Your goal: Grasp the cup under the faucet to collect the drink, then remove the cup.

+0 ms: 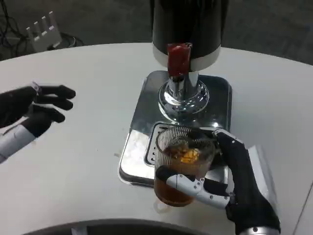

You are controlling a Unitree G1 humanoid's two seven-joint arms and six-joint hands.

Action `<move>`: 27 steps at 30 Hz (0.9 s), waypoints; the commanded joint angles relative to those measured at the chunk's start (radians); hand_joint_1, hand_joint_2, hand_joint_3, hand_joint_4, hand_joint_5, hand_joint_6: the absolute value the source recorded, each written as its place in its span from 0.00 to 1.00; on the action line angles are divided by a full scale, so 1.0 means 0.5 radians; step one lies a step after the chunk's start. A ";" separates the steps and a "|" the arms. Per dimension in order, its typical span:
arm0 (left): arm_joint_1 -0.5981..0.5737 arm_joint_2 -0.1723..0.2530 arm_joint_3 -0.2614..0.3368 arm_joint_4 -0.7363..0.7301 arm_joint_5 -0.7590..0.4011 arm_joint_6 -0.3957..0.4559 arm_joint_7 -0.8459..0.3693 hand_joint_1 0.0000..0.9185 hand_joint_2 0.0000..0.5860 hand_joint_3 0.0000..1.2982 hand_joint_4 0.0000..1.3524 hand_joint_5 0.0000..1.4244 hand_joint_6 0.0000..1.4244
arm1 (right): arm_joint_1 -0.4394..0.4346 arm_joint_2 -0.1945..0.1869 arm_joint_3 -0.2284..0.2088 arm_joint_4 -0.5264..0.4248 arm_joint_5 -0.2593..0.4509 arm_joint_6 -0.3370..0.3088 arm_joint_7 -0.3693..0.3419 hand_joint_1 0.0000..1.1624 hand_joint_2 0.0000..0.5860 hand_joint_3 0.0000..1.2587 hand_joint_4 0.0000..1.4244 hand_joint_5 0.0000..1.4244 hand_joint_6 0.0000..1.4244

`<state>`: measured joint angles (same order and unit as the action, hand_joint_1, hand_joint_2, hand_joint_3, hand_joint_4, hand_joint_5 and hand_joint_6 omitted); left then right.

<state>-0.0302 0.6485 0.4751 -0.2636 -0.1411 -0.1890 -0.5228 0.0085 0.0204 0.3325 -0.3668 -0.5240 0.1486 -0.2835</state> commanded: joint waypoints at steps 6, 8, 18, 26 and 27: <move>0.287 -0.063 -0.085 -0.077 0.213 -0.234 0.069 0.00 0.07 0.29 0.27 0.29 0.27 | 0.030 -0.063 -0.039 -0.172 -0.016 -0.121 0.073 0.80 0.18 0.74 0.70 0.74 0.44; 0.340 -0.068 -0.116 -0.089 0.279 -0.281 0.072 0.00 0.07 0.28 0.26 0.27 0.26 | 0.038 -0.106 -0.050 -0.206 -0.026 -0.147 0.099 0.80 0.18 0.74 0.70 0.74 0.44; 0.580 -0.076 -0.225 -0.155 0.610 -0.474 0.141 0.00 0.09 0.21 0.14 0.16 0.20 | 0.064 -0.295 -0.146 -0.387 -0.051 -0.278 0.243 0.80 0.18 0.75 0.70 0.74 0.44; 0.633 -0.065 -0.242 -0.233 0.764 -0.479 0.169 0.00 0.10 0.16 0.05 0.08 0.16 | 0.125 -0.345 -0.186 -0.494 -0.048 -0.319 0.306 0.81 0.18 0.76 0.71 0.75 0.45; 0.641 -0.063 -0.245 -0.245 0.777 -0.476 0.169 0.00 0.10 0.14 0.04 0.07 0.15 | 0.136 -0.356 -0.191 -0.508 -0.049 -0.334 0.312 0.81 0.18 0.76 0.71 0.75 0.45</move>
<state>0.2694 0.6099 0.3601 -0.3711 0.2194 -0.4217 -0.4502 0.0685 -0.1559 0.2440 -0.5678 -0.5473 0.0450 -0.1301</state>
